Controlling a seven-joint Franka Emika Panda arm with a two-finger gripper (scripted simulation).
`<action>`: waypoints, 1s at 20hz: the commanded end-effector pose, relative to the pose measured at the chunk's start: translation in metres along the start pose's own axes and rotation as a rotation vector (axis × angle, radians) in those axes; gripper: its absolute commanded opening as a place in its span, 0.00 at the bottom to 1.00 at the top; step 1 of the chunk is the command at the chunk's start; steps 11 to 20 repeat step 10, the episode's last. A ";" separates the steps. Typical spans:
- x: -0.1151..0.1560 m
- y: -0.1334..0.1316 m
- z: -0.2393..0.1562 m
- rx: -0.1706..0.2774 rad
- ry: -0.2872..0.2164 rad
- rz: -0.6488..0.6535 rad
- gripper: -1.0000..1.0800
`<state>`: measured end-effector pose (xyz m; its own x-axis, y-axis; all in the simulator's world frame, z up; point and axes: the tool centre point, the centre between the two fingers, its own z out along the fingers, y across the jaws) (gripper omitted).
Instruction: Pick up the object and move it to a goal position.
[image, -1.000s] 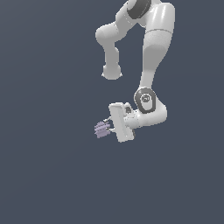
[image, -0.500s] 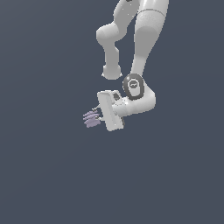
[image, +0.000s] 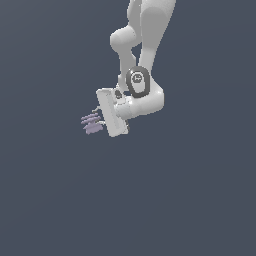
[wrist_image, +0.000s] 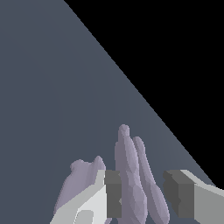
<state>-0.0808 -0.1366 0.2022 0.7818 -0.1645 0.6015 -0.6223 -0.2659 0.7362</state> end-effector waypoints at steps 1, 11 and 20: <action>0.002 0.013 0.006 0.000 0.001 0.000 0.00; 0.008 0.032 0.015 -0.002 0.004 0.001 0.00; 0.008 0.032 0.015 -0.002 0.004 0.001 0.00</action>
